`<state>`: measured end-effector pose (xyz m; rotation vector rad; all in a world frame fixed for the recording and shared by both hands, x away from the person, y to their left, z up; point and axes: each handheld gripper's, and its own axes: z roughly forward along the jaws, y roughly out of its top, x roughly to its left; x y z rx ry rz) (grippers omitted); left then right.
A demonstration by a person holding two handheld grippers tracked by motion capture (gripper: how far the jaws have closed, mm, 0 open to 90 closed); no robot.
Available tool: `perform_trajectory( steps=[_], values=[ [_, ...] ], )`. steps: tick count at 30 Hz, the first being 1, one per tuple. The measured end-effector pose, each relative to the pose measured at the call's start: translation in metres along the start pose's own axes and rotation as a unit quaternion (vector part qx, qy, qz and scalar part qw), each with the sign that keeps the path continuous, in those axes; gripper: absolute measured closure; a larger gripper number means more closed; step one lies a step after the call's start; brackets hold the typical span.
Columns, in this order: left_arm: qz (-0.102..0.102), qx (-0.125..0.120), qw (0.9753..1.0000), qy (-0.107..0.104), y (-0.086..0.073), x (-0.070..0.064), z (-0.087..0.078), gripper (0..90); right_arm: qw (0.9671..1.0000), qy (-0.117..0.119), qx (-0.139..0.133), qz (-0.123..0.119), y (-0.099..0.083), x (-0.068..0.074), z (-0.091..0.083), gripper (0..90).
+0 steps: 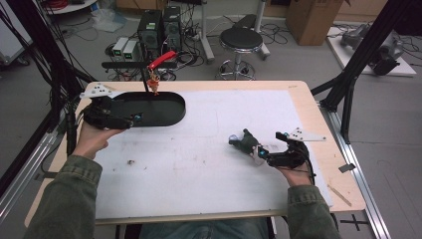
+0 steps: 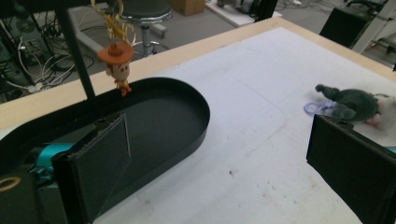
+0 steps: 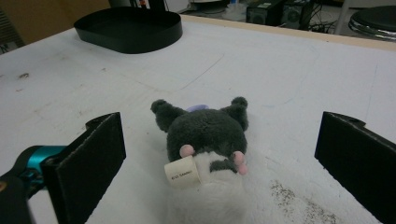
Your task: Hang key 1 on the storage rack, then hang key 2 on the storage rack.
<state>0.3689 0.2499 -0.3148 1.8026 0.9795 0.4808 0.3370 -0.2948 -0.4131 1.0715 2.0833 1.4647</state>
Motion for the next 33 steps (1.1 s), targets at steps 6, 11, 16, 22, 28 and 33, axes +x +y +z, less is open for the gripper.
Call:
perform_trajectory(
  steps=[6,11,16,22,28,33],
  values=[
    [-0.007,0.0,1.0,0.004,-0.023,0.0,-0.006,6.5,1.0,-0.002,0.001,-0.004,0.0,0.0,0.001,1.0],
    [-0.012,0.002,0.9999,0.004,-0.039,0.0,-0.009,6.4,1.0,-0.003,0.001,-0.006,0.0,0.001,0.001,1.0],
    [-0.012,0.01,0.9999,0.008,-0.054,-0.003,-0.013,6.5,1.0,-0.001,0.004,-0.007,0.0,0.001,0.003,1.0],
    [-0.012,0.016,0.9997,0.018,-0.069,-0.005,-0.02,6.5,1.0,-0.001,0.005,-0.006,0.0,0.001,0.002,1.0],
    [-0.021,0.026,0.9991,0.024,-0.087,-0.002,-0.024,6.4,1.0,-0.001,0.006,-0.008,0.0,0.001,0.002,1.0],
    [-0.029,0.031,0.9988,0.026,-0.097,-0.001,-0.025,6.5,0.9999,0.001,0.01,-0.008,-0.001,0.002,0.004,1.0]
  ],
)
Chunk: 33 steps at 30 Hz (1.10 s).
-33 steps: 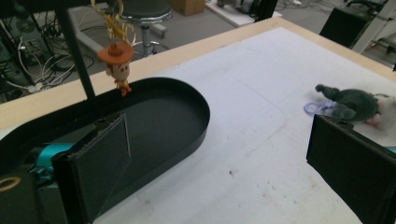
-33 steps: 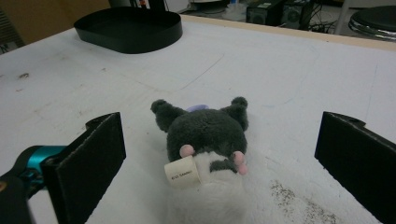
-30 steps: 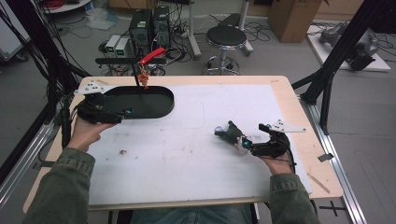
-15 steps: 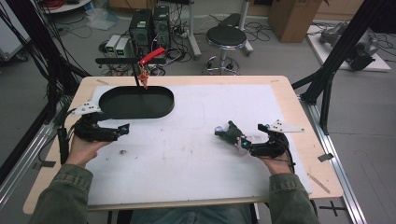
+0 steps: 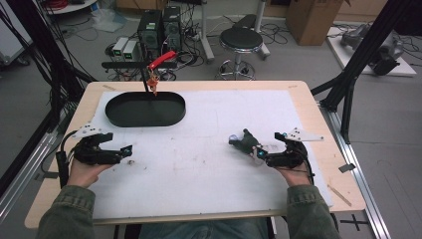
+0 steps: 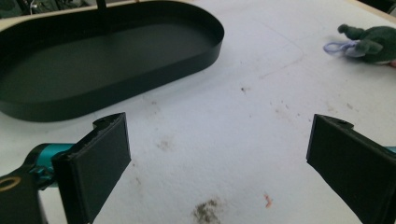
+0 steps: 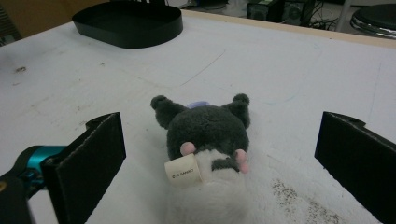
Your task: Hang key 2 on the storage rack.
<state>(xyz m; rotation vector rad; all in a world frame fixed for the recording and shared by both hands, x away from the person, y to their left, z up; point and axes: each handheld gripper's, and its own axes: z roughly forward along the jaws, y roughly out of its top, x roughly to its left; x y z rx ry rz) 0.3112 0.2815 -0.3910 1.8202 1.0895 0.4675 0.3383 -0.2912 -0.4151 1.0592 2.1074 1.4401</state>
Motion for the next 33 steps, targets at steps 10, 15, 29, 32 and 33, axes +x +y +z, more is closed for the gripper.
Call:
perform_trajectory(
  steps=[10,15,29,32,33],
  values=[
    [-0.004,0.027,0.9996,0.004,-0.025,-0.003,0.0,7.0,0.9988,-0.003,0.046,-0.016,-0.004,0.004,0.016,1.0],
    [-0.002,0.034,0.9994,0.006,-0.03,-0.006,-0.001,7.0,0.9954,-0.017,0.092,-0.018,-0.009,0.002,0.032,1.0],
    [-0.01,0.037,0.9992,0.007,-0.041,-0.007,-0.008,7.3,0.9904,0.006,0.138,-0.007,-0.008,-0.001,0.052,35.2],
    [-0.015,0.033,0.9993,0.012,-0.042,-0.005,-0.011,7.4,0.9897,-0.003,0.141,-0.027,-0.005,0.003,0.052,40.8],
    [-0.015,0.031,0.9993,0.013,-0.042,-0.004,-0.011,7.6,0.9895,-0.004,0.142,-0.026,-0.005,0.004,0.052,41.8]
  ],
)
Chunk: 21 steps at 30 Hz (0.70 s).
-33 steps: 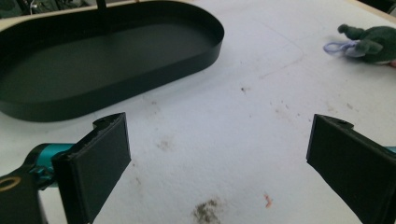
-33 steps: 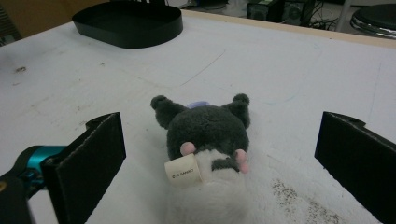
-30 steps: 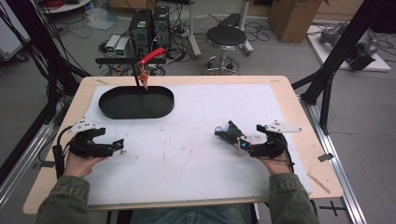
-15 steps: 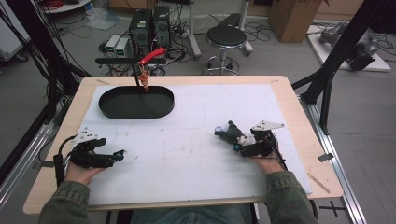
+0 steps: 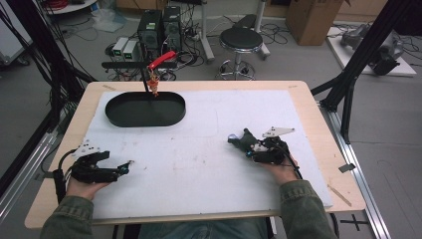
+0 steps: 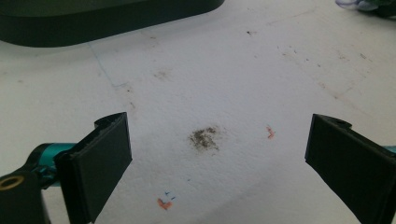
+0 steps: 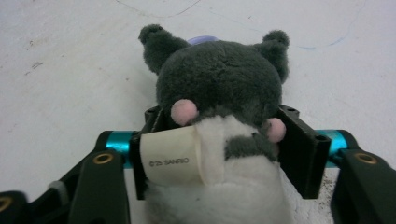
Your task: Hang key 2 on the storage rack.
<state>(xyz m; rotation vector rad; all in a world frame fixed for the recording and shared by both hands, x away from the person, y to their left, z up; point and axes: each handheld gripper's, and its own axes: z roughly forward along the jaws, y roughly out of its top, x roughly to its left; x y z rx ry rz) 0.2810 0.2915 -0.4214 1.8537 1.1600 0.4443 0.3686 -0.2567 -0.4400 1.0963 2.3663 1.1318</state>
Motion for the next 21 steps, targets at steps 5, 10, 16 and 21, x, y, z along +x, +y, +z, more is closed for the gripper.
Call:
perform_trajectory(
  steps=[5,10,16,21],
  values=[
    [-0.001,0.0,1.0,0.001,-0.001,0.001,-0.001,8.1,1.0,-0.001,0.002,0.008,0.002,0.001,-0.003,44.2],
    [0.002,-0.001,1.0,-0.006,0.0,0.001,-0.001,8.1,0.9997,0.015,-0.013,0.012,0.004,0.002,-0.009,44.5],
    [-0.005,-0.006,0.9999,-0.012,-0.001,0.004,-0.002,6.7,0.9993,0.026,-0.022,0.015,0.013,0.006,-0.018,44.4],
    [-0.006,-0.009,0.9998,-0.017,-0.003,0.007,-0.003,6.7,0.9989,0.03,-0.022,0.027,0.02,0.007,-0.022,44.5]
  ],
)
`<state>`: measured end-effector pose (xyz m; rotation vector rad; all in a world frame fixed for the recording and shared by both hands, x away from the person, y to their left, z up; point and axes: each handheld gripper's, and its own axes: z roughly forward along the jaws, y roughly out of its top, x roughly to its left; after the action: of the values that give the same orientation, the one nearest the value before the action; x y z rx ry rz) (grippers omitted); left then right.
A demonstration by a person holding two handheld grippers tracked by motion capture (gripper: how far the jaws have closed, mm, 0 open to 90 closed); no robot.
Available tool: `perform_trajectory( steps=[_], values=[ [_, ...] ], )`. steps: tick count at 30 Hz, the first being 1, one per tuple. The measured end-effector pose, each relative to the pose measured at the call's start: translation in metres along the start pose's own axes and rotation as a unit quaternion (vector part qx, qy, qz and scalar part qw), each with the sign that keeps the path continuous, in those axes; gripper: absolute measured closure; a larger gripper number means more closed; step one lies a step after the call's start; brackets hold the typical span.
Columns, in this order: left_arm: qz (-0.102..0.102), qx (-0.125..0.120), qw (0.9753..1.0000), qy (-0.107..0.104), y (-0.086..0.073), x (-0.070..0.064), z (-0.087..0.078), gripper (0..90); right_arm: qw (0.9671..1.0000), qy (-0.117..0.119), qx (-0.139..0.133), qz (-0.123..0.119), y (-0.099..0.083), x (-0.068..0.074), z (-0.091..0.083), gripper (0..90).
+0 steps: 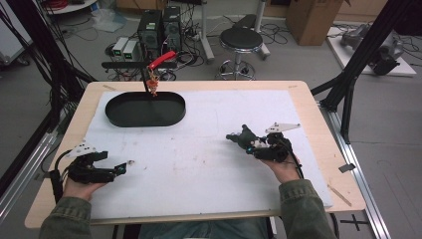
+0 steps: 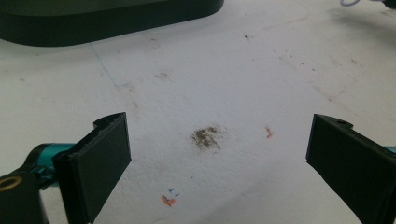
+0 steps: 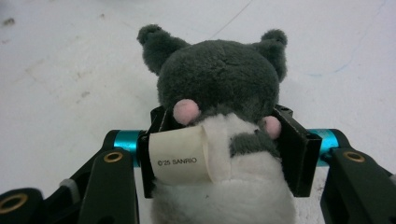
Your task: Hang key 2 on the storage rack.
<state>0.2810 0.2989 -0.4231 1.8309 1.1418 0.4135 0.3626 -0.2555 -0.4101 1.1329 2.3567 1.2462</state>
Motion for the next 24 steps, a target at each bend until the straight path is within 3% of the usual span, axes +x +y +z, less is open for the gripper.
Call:
perform_trajectory(
  steps=[3,6,10,13,24],
  values=[
    [0.003,0.0,1.0,-0.005,0.0,0.001,-0.001,6.8,0.9999,0.005,-0.002,0.013,0.015,-0.001,-0.005,44.5],
    [0.002,-0.002,1.0,-0.006,-0.001,0.002,-0.002,6.8,0.9999,0.01,-0.005,0.012,0.031,0.0,-0.011,44.5],
    [-0.001,-0.003,1.0,-0.004,-0.001,0.003,-0.002,6.8,1.0,0.006,-0.002,0.003,0.046,0.003,-0.014,44.5],
    [-0.003,-0.004,1.0,-0.001,-0.001,0.003,-0.002,6.8,0.9999,0.007,-0.003,-0.012,0.067,0.009,-0.015,44.5],
    [-0.014,-0.018,0.9997,0.001,-0.002,0.008,-0.007,6.7,0.9997,0.005,0.016,-0.017,0.091,0.019,0.0,44.3]
  ],
)
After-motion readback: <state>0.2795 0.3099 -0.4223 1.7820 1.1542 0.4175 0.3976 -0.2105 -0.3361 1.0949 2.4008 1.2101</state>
